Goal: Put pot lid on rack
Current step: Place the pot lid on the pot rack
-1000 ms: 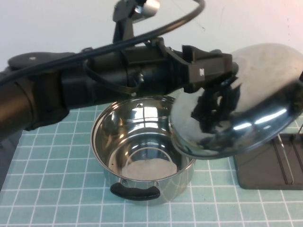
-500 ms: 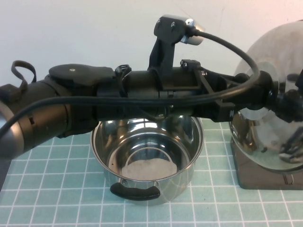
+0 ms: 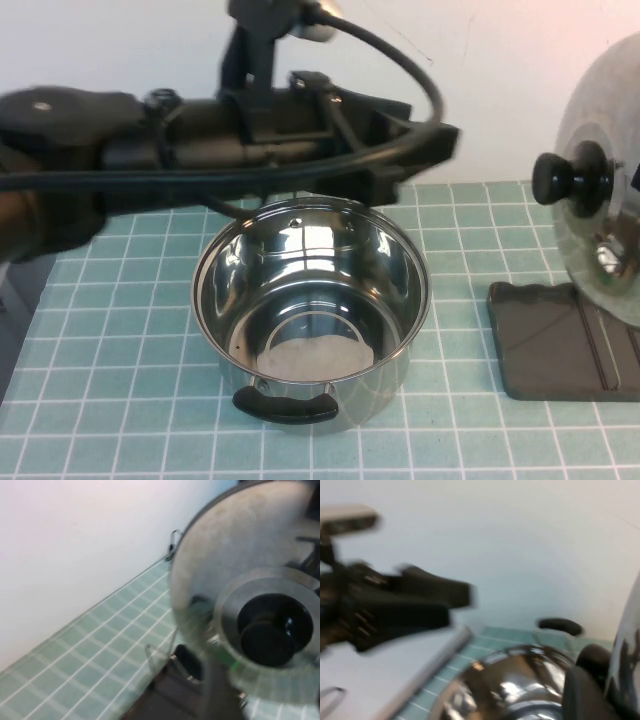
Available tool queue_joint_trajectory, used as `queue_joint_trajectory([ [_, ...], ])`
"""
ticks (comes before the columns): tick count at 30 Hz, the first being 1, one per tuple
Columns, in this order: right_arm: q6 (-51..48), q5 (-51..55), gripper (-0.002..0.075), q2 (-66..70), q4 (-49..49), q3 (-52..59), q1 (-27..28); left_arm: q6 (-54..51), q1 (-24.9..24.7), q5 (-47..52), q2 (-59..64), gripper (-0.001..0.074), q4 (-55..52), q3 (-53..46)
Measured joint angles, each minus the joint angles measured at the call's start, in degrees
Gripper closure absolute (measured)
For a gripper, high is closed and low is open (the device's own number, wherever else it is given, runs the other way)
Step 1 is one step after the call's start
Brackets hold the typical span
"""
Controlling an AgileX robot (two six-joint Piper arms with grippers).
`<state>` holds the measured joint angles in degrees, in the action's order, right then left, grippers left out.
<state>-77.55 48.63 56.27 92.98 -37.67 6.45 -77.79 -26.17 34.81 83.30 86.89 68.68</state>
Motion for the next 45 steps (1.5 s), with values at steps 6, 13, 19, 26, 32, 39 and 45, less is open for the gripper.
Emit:
queue_joint_trajectory([
  [6,-0.71,-7.68,0.062,0.0,-8.8,0.0,0.0,9.95,4.09,1.93,-6.87,0.068,-17.95,0.09],
  [13,-3.15,-11.8,0.062,0.6,-11.89,0.0,0.0,15.54,4.19,3.55,-11.37,0.0731,-26.32,0.22],
  [19,-6.81,-11.07,0.062,7.4,-11.89,0.0,0.0,16.74,4.19,3.77,-11.61,0.0732,-26.71,0.34],
  [26,-11.63,-10.79,0.0621,15.76,-11.24,0.0,0.0,19.84,4.19,4.55,-11.61,0.0733,-31.3,0.24],
  [32,-16.81,-11.4,0.062,16.65,-8.48,0.0,0.0,24.73,4.19,6.15,-11.61,0.0733,-38.09,0.24],
  [39,-18.82,-11.4,0.0409,16.7,-6.26,0.0,0.0,27.22,4.19,7.48,-11.61,0.0733,-41.53,0.24],
  [45,-18.93,-11.58,0.0317,16.36,-6.06,0.0,0.0,29.23,4.19,8.43,-11.75,0.0734,-44.73,0.24],
])
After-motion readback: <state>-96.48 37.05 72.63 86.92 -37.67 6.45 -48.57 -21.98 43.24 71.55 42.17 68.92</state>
